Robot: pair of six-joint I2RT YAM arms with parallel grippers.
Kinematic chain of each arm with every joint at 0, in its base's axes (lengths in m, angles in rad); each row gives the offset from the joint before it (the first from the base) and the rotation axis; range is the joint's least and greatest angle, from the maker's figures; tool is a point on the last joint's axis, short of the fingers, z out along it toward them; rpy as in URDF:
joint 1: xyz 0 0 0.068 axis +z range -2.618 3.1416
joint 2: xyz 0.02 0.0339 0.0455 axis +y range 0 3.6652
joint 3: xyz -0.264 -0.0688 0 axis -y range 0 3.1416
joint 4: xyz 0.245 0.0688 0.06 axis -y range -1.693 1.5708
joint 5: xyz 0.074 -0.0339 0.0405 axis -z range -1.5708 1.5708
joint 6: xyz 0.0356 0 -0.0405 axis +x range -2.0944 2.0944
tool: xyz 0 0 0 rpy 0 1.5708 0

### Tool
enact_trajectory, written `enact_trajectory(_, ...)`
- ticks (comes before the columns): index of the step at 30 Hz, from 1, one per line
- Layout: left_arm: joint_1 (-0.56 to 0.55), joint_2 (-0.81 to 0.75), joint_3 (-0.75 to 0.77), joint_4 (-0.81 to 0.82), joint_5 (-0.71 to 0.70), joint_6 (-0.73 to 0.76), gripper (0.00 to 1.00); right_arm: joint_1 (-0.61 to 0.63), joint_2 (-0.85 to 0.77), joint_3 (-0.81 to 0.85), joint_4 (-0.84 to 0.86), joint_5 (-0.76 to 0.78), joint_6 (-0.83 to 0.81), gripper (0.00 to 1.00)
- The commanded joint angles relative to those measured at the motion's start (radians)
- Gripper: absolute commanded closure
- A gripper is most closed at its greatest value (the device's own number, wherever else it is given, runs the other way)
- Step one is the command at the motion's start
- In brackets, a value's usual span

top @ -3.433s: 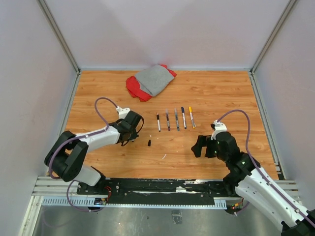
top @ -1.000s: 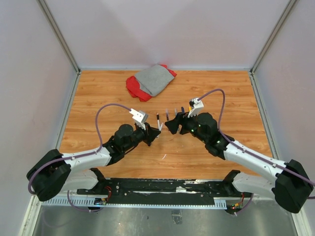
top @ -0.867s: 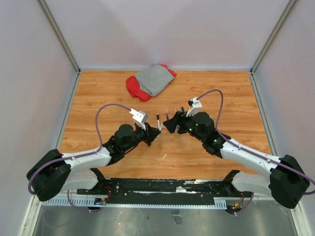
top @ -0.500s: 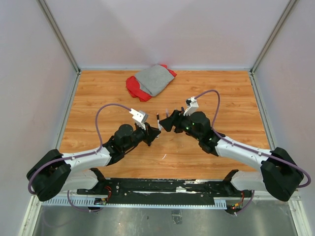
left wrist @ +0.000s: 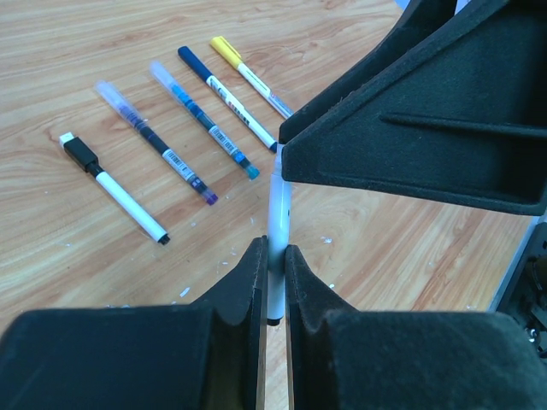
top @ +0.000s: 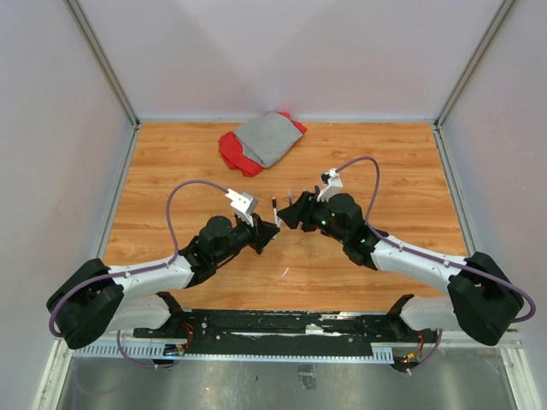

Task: Insert the pens into the pen caps
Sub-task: Pick up the pen from the center of the board.

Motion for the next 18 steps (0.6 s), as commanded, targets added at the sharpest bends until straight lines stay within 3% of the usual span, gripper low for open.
enact_trajectory(1,-0.009,0.004,0.026,0.056,-0.002,0.017,1.0,0.019,0.023,0.04,0.032,-0.025,0.013,0.44)
enact_trajectory(14,-0.009,0.013,0.03,0.053,-0.004,0.015,0.99,0.045,0.097,0.042,0.074,-0.098,0.04,0.65)
enact_trajectory(18,-0.009,0.014,0.03,0.053,-0.003,0.014,1.0,0.046,0.108,0.036,0.09,-0.103,0.048,0.81)
